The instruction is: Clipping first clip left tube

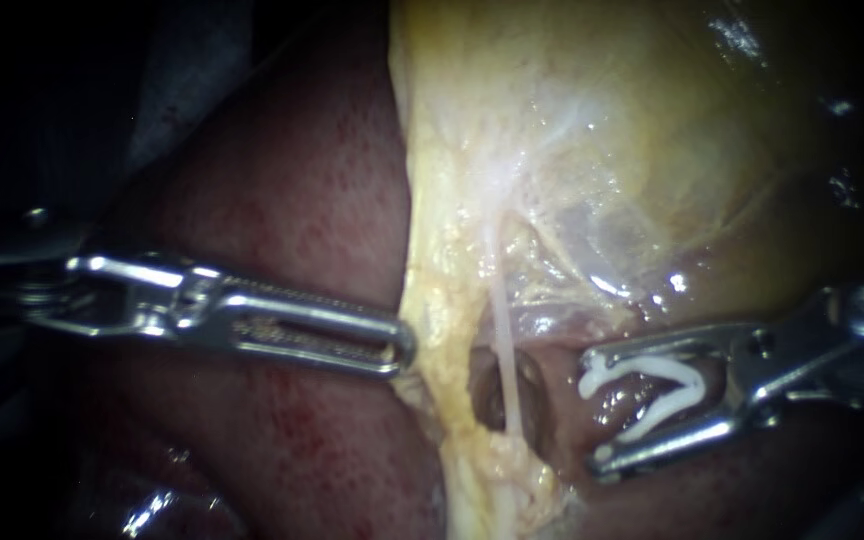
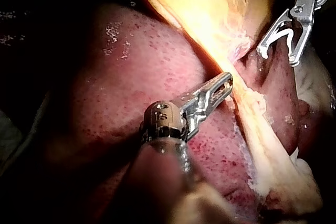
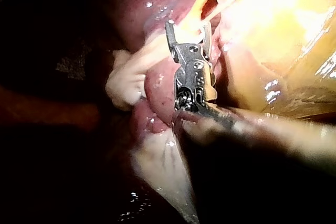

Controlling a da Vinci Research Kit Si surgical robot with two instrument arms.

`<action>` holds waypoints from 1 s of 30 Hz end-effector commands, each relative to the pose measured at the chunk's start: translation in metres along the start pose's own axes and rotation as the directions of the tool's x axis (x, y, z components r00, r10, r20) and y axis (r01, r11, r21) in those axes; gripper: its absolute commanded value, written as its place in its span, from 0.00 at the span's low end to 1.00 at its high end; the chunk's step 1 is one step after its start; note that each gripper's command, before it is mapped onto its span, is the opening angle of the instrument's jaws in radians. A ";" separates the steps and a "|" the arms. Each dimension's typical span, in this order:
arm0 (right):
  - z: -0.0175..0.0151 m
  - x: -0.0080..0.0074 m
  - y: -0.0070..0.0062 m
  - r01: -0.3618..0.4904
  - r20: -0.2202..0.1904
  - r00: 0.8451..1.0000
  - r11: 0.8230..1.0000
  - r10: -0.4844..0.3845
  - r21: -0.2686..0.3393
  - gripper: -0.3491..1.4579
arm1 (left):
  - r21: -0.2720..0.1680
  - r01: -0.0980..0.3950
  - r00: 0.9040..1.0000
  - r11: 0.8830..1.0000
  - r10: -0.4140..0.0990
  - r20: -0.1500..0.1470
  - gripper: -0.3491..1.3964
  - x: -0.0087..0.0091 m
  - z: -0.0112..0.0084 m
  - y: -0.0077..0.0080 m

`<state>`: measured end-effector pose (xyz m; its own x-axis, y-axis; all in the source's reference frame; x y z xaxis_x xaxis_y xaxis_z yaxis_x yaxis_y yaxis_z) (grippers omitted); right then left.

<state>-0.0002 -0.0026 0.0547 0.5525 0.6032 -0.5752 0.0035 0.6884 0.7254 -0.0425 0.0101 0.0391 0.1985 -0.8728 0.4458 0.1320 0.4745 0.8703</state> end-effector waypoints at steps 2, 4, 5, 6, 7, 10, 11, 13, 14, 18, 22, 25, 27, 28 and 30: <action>0.0009 -0.0001 0.0000 0.001 -0.001 1.000 1.000 -0.001 -0.007 0.49 | -0.001 0.004 1.000 1.000 -0.004 0.003 0.00 -0.0003 -0.0004 -0.0006; 0.0017 -0.0002 0.0000 0.002 -0.002 1.000 1.000 -0.002 -0.011 0.49 | -0.001 0.004 1.000 1.000 -0.004 0.003 0.00 -0.0003 -0.0003 -0.0008; 0.0021 -0.0002 0.0000 0.003 -0.002 1.000 1.000 -0.003 -0.013 0.49 | -0.003 0.004 1.000 1.000 -0.004 0.001 0.00 -0.0003 -0.0003 -0.0010; 0.0027 -0.0002 0.0000 0.004 -0.002 1.000 1.000 -0.004 -0.016 0.50 | -0.004 0.004 1.000 1.000 -0.004 0.001 0.00 -0.0003 -0.0002 -0.0011; 0.0031 -0.0002 0.0000 0.005 -0.002 1.000 1.000 -0.005 -0.018 0.50 | -0.004 0.004 1.000 1.000 -0.004 0.001 0.00 -0.0003 -0.0002 -0.0012; 0.0045 -0.0002 0.0001 0.006 0.003 1.000 1.000 -0.006 -0.011 0.50 | -0.005 0.005 1.000 1.000 -0.005 0.002 0.00 -0.0003 -0.0001 -0.0014; 0.0049 -0.0002 0.0002 0.006 0.006 1.000 1.000 -0.006 -0.007 0.50 | -0.005 0.005 1.000 1.000 -0.005 0.002 0.00 -0.0003 -0.0001 -0.0015; 0.0057 -0.0001 0.0002 0.007 0.011 1.000 1.000 -0.007 0.000 0.49 | -0.005 0.005 1.000 1.000 -0.005 0.002 0.00 -0.0003 -0.0001 -0.0015; 0.0061 0.0000 0.0003 0.007 0.014 1.000 1.000 -0.007 0.007 0.49 | -0.005 0.005 1.000 1.000 -0.005 0.002 0.00 -0.0003 -0.0001 -0.0015; 0.0075 0.0001 0.0006 0.009 0.019 1.000 1.000 -0.009 0.013 0.49 | -0.005 0.005 1.000 1.000 -0.005 0.002 0.00 -0.0003 -0.0002 -0.0016; 0.0084 -0.0002 0.0009 0.012 0.022 1.000 1.000 -0.012 0.014 0.49 | -0.005 0.005 1.000 1.000 -0.005 0.002 0.00 -0.0003 -0.0002 -0.0018; 0.0087 -0.0005 0.0014 0.014 0.022 1.000 1.000 -0.014 0.012 0.49 | -0.005 0.005 1.000 1.000 -0.005 0.002 0.00 -0.0003 -0.0002 -0.0018; 0.0088 -0.0007 0.0016 0.014 0.022 1.000 1.000 -0.014 0.011 0.49 | -0.006 0.005 1.000 1.000 -0.005 0.002 0.00 -0.0003 -0.0002 -0.0019; 0.0088 -0.0008 0.0018 0.014 0.022 1.000 1.000 -0.015 0.010 0.48 | -0.006 0.005 1.000 1.000 -0.005 0.002 0.00 -0.0002 -0.0002 -0.0019; 0.0091 -0.0008 0.0021 0.015 0.022 1.000 1.000 -0.015 0.009 0.48 | -0.006 0.005 1.000 1.000 -0.005 0.002 0.00 -0.0002 -0.0002 -0.0020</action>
<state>0.0070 -0.0053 0.0603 0.5702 0.5843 -0.5775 0.0179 0.6940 0.7198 -0.0426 0.0094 0.0372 0.1959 -0.8752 0.4423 0.1377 0.4711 0.8713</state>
